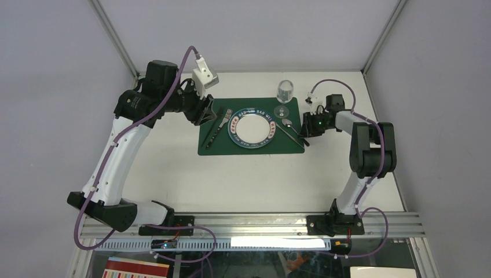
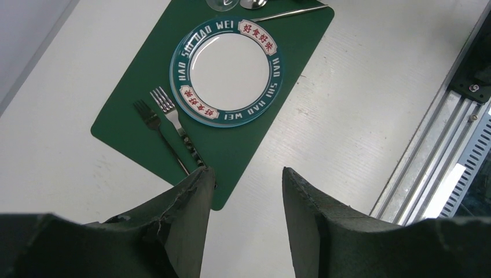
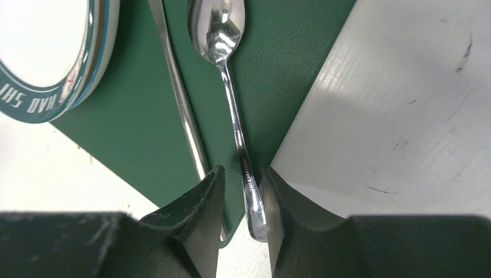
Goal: Set the dinner table for one person
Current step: Adjust the knife on the napkin, then adjust the spoon with the napkin.
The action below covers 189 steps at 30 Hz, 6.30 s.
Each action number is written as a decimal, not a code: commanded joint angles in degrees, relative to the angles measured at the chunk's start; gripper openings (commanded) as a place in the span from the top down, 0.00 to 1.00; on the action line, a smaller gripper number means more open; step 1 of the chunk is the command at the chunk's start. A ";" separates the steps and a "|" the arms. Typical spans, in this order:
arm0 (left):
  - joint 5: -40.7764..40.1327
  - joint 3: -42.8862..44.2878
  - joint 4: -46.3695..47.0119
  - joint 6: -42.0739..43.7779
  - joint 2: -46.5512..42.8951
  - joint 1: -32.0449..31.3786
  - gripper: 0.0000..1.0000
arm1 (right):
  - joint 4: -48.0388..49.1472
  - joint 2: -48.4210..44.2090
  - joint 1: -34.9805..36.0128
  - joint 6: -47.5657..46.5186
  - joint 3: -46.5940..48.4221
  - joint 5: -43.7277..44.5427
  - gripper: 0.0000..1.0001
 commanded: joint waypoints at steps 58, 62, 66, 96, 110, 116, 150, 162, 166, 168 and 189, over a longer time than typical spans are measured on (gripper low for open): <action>3.60 -1.44 3.17 0.52 -5.77 2.39 0.49 | -0.20 -13.64 12.07 -4.94 -4.53 27.84 0.65; 3.70 -1.73 3.13 0.62 -5.80 2.39 0.49 | 0.93 -11.23 15.22 -4.21 -4.32 30.56 0.66; 3.82 -1.84 3.18 0.62 -5.93 2.39 0.49 | 2.91 -9.82 16.93 -3.70 -3.97 32.58 0.66; 3.82 -2.24 3.23 0.67 -7.57 2.57 0.48 | 5.04 -10.64 17.45 -2.90 -3.62 36.69 0.70; 4.17 -3.01 3.74 0.70 -8.02 2.92 0.48 | 4.96 -8.59 16.67 -4.86 -5.47 39.02 0.71; 4.09 -3.03 3.75 0.62 -8.33 3.00 0.48 | 3.35 -9.10 16.71 -5.31 -6.31 37.67 0.71; 6.98 -2.72 3.84 0.32 -8.05 4.84 0.48 | 0.48 -18.76 19.65 -6.12 -11.87 37.74 0.69; 7.04 -2.70 3.84 0.23 -8.05 5.27 0.48 | 1.59 -11.84 19.62 -7.34 -6.02 38.93 0.68; 6.90 -2.74 3.85 0.36 -8.34 5.29 0.47 | 2.50 -9.32 19.57 -7.51 -4.62 39.37 0.68; 6.96 -2.82 3.86 0.32 -8.34 5.26 0.47 | 2.88 -8.26 19.62 -7.52 -4.12 39.75 0.68; 6.81 -2.85 3.92 0.43 -8.08 5.23 0.47 | 4.87 -2.48 19.48 -7.67 -2.95 42.47 0.70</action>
